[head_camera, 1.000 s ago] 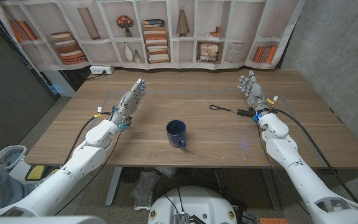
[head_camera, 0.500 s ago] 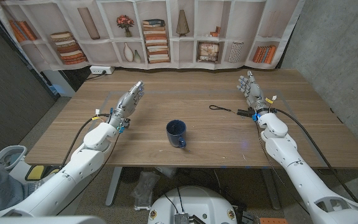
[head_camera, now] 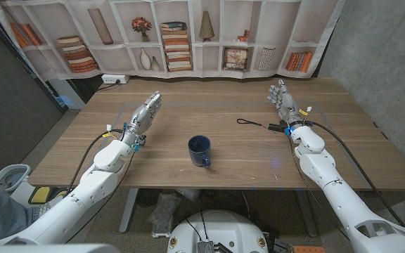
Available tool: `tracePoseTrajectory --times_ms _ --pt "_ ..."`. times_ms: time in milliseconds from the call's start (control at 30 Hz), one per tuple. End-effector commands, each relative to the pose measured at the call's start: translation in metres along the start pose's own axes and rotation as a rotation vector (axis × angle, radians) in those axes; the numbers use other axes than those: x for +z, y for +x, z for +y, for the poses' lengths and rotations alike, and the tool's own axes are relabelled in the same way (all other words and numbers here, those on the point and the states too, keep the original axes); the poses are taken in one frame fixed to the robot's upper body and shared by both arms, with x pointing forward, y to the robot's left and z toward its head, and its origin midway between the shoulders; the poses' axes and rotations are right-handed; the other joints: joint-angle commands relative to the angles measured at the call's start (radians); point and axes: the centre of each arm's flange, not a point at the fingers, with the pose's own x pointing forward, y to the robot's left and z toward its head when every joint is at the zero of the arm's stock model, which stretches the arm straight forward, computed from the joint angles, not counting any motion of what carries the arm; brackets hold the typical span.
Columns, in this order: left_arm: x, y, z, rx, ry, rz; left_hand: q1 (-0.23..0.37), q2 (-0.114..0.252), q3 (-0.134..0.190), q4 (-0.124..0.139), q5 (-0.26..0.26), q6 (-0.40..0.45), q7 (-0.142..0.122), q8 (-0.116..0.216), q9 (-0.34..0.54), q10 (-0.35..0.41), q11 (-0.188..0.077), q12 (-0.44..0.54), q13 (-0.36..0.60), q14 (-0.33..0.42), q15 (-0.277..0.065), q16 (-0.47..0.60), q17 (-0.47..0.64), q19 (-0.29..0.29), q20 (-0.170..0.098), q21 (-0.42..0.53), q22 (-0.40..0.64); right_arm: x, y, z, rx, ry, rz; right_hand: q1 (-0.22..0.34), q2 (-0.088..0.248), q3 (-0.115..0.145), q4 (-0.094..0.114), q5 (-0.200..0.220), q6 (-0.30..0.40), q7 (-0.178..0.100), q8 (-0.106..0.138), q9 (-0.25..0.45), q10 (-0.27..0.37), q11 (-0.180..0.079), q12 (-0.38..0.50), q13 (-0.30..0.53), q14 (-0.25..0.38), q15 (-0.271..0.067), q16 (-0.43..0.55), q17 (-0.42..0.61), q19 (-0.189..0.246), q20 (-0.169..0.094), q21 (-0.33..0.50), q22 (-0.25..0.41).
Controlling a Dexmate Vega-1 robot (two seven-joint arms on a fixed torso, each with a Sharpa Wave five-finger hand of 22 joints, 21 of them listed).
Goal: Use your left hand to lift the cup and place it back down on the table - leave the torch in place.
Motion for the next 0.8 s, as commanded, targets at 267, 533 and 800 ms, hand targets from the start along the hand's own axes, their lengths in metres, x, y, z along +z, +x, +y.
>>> tracePoseTrajectory --times_ms 267,533,800 --pt "-0.004 -0.004 -0.005 -0.042 0.014 -0.01 0.033 -0.014 0.001 -0.023 0.006 -0.015 0.001 0.001 0.002 -0.013 0.002 -0.003 0.006 -0.01 0.012 -0.002 0.003 -0.018 0.014 -0.002 0.003 0.005 0.0 -0.003 -0.005 -0.005 -0.014 0.01 0.006 0.001 -0.006 -0.006 0.003 0.001 0.001 0.003 -0.001 0.002 -0.001 0.004 0.005 0.004 0.0 0.005 0.005 -0.03 -0.007 0.005" --pt "0.001 -0.012 -0.005 -0.05 0.048 0.0 0.053 -0.028 -0.002 -0.038 0.008 -0.027 0.004 -0.002 0.002 -0.022 0.01 -0.004 0.007 -0.021 0.016 -0.004 0.004 -0.025 0.023 -0.002 0.003 0.005 0.0 -0.003 -0.007 -0.001 -0.016 0.01 0.006 0.0 -0.006 -0.007 0.002 0.002 0.001 0.003 -0.001 0.003 -0.001 0.004 0.005 0.005 0.001 0.005 0.006 -0.031 -0.009 0.005" --pt "0.006 -0.018 -0.005 -0.065 0.074 -0.004 0.063 -0.039 -0.007 -0.046 0.009 -0.041 0.005 -0.006 0.002 -0.03 0.011 -0.006 0.007 -0.029 0.018 -0.005 0.004 -0.033 0.03 -0.003 0.004 0.004 0.0 -0.001 -0.006 0.006 -0.016 0.01 0.006 -0.001 -0.007 -0.009 0.002 0.002 0.001 0.003 -0.002 0.002 -0.001 0.004 0.005 0.005 0.0 0.005 0.006 -0.031 -0.012 0.005"
